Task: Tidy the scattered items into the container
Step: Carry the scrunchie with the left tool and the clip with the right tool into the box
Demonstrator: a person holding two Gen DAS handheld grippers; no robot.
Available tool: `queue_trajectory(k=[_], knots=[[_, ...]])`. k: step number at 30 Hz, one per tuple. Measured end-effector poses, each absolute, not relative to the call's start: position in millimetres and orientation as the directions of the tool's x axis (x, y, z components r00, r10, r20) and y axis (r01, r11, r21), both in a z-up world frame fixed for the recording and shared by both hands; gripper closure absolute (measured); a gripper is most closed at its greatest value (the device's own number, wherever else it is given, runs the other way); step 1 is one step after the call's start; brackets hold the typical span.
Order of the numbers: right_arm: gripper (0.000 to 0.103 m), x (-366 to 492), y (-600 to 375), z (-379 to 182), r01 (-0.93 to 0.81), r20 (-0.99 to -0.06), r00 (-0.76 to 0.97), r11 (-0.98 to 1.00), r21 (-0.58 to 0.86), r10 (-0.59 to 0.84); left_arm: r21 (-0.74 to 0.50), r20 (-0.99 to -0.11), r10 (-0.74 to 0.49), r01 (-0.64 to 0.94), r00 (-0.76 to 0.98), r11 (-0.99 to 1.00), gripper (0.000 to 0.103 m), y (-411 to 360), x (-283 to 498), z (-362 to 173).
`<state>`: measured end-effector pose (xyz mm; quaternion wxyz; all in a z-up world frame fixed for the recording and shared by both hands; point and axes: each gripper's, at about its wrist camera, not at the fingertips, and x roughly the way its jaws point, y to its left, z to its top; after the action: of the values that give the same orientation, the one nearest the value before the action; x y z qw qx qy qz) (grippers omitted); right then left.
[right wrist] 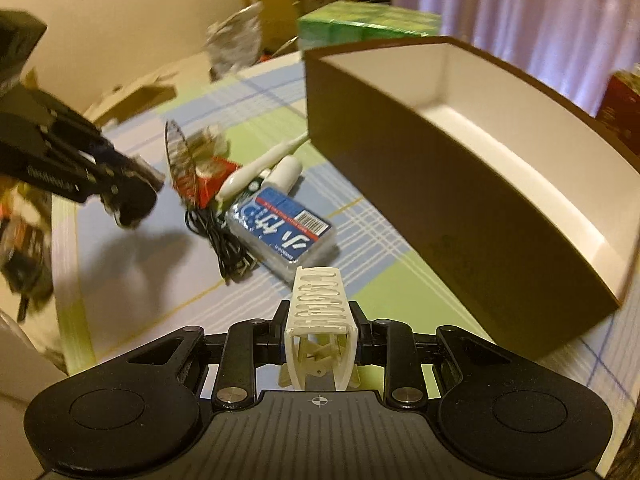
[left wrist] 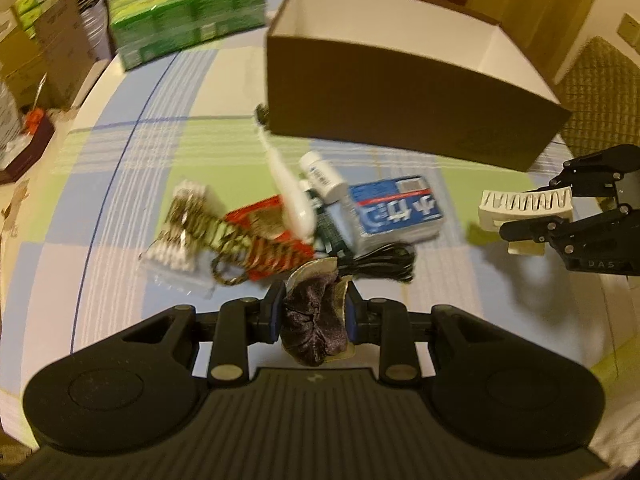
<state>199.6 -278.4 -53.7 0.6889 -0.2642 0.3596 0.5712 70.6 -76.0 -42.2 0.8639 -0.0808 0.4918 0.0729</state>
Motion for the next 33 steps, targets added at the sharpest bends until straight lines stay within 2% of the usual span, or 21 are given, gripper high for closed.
queue_trajectory(k=[18,25,33], knots=[[0.073,223,-305,6,-0.951,-0.721,0.151,0.298,0.08,0.676,-0.094,-0.787,-0.022,-0.085,0.617,0.992,0.078,-113,107,5],[0.073,249,-299,39,-0.936,-0.663,0.235,0.35,0.044,0.711,-0.063,-0.733,-0.035,-0.017,0.679,0.998,0.078,-119,147,36],[0.073,285,-277,60,-0.877,-0.632,0.362,0.48,0.018,0.685,-0.028,-0.695,-0.058,0.054,0.717,0.998,0.078,-118,212,58]])
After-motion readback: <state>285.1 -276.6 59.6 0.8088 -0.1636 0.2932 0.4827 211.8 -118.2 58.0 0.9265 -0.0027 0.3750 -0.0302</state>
